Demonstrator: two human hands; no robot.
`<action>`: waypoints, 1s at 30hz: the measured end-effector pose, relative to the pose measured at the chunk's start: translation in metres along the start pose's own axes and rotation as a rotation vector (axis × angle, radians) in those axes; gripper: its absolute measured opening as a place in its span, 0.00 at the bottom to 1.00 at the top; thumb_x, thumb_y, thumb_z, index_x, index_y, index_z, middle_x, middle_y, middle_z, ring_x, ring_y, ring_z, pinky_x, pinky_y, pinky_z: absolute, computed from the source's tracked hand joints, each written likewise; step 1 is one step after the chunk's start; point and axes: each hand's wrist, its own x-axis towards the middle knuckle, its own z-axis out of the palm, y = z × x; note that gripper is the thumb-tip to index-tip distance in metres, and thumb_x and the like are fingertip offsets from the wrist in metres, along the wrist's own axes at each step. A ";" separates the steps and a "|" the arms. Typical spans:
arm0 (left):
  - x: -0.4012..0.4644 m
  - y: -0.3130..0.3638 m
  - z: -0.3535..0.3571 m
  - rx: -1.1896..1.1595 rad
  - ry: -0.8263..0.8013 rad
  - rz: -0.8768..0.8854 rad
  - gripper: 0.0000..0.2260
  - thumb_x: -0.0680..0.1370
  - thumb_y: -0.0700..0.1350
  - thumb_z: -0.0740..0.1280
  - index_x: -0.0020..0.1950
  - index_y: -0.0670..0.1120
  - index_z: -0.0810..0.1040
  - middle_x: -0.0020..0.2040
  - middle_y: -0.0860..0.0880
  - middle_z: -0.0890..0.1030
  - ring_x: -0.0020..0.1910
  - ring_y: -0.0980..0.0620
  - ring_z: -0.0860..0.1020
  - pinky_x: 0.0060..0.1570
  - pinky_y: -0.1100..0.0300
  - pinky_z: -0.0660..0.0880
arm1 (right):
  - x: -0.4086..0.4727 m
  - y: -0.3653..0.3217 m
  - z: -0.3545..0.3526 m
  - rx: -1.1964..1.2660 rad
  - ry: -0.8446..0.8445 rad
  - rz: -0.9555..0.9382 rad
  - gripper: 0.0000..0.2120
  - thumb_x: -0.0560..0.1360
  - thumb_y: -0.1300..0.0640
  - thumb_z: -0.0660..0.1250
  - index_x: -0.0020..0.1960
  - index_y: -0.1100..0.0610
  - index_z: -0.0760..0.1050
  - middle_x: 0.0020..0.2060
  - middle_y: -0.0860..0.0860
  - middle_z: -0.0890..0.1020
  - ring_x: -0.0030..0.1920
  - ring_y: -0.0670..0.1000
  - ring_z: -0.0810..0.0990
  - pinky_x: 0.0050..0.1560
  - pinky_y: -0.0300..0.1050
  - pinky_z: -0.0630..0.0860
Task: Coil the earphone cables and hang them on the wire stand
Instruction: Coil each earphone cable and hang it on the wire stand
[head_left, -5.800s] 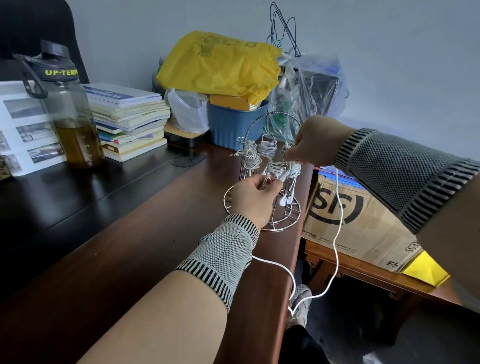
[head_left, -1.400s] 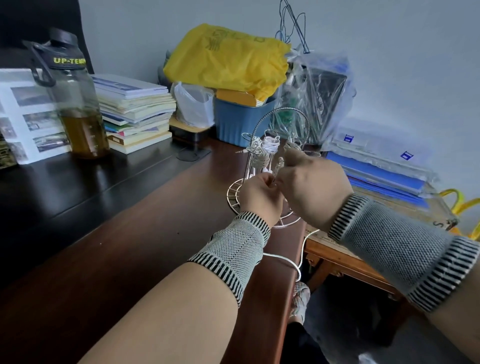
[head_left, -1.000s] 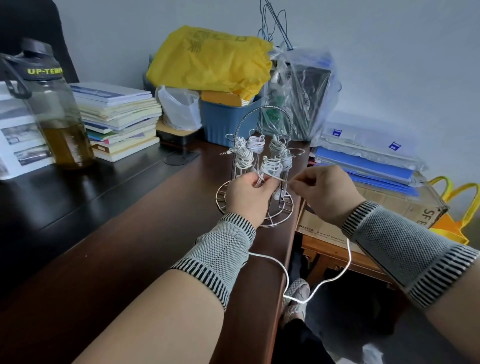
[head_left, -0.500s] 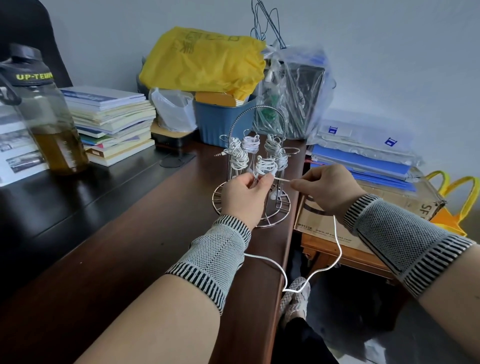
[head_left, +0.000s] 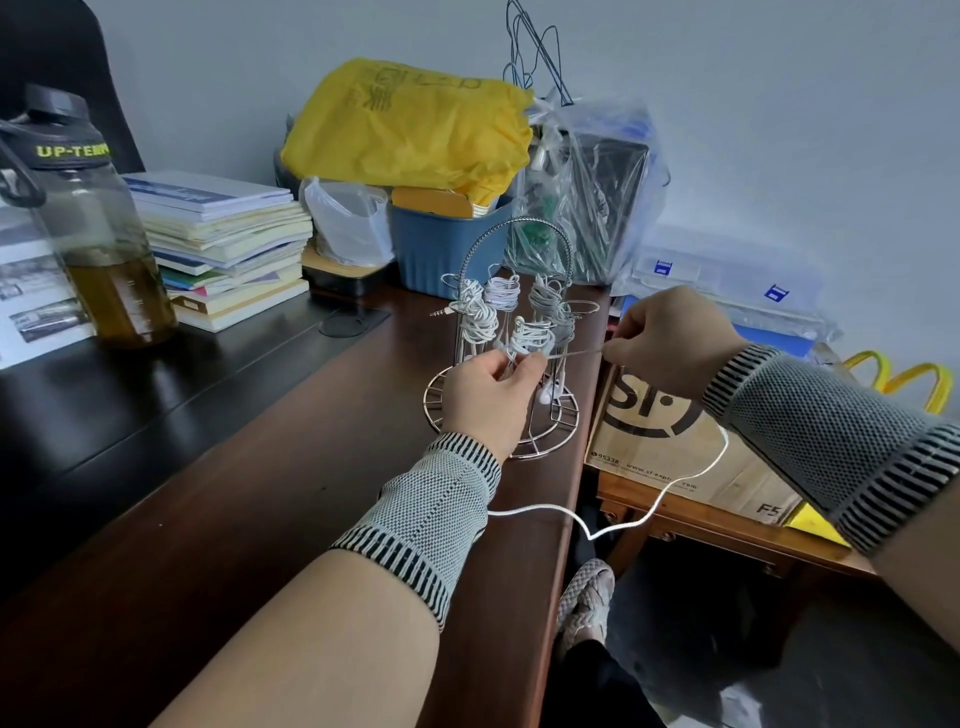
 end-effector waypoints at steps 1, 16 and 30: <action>0.000 0.000 0.000 0.002 0.002 -0.002 0.18 0.75 0.51 0.71 0.30 0.43 0.74 0.18 0.56 0.64 0.24 0.56 0.62 0.29 0.60 0.62 | -0.001 0.001 0.000 0.015 -0.048 0.011 0.10 0.74 0.57 0.68 0.34 0.54 0.76 0.28 0.50 0.78 0.27 0.49 0.75 0.30 0.39 0.73; 0.000 0.001 0.003 -0.007 0.018 -0.013 0.10 0.72 0.48 0.74 0.36 0.43 0.82 0.26 0.54 0.75 0.27 0.55 0.68 0.34 0.56 0.70 | -0.014 0.014 0.006 0.342 0.043 0.017 0.07 0.73 0.57 0.69 0.38 0.56 0.82 0.26 0.49 0.76 0.21 0.42 0.70 0.22 0.33 0.68; -0.003 0.004 0.000 -0.019 0.014 -0.032 0.22 0.76 0.48 0.69 0.26 0.46 0.65 0.18 0.55 0.63 0.25 0.52 0.61 0.30 0.59 0.60 | -0.015 0.018 0.020 0.310 -0.198 0.131 0.11 0.71 0.54 0.74 0.33 0.59 0.80 0.28 0.50 0.78 0.27 0.45 0.71 0.25 0.36 0.66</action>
